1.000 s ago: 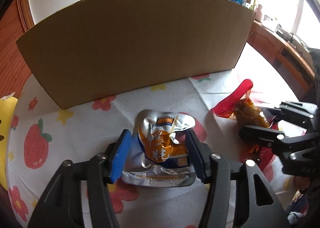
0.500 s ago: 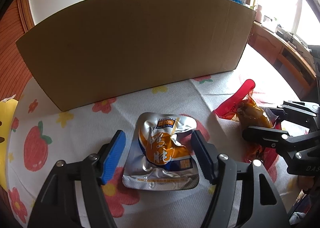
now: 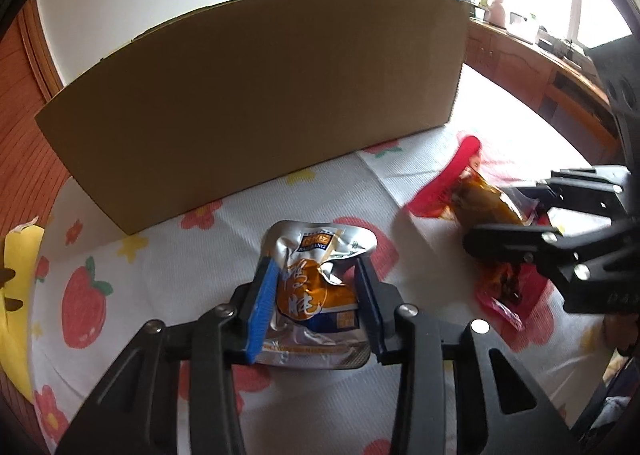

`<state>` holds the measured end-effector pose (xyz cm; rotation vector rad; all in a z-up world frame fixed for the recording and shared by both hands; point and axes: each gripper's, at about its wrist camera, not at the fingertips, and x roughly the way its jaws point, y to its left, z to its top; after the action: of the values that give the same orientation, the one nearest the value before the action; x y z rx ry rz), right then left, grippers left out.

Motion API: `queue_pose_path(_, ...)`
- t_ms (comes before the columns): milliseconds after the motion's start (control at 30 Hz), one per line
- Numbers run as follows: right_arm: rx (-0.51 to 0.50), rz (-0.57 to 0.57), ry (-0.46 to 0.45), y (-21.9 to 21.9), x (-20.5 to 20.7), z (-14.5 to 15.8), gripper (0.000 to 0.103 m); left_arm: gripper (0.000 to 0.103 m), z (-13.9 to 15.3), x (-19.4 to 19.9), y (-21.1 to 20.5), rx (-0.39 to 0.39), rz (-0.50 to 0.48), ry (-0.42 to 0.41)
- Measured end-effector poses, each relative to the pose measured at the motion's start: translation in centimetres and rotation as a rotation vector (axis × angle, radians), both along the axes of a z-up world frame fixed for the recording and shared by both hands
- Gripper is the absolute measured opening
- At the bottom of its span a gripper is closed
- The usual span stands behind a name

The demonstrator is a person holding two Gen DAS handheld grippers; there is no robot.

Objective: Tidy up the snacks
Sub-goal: 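Grasp the pink-wrapped bread roll with the right gripper while the left gripper grasps the silver-and-orange packet, then carry both packets over the cardboard box and open both grippers to drop them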

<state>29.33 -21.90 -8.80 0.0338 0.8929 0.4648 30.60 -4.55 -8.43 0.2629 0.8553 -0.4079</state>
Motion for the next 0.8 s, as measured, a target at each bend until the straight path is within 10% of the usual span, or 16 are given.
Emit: queue_pose_path(800,-0.014,-0.002,-0.009,0.3,-0.1,0.2,0.041,0.038,5.3,-3.0,1.9,-0.158,0.043,-0.097)
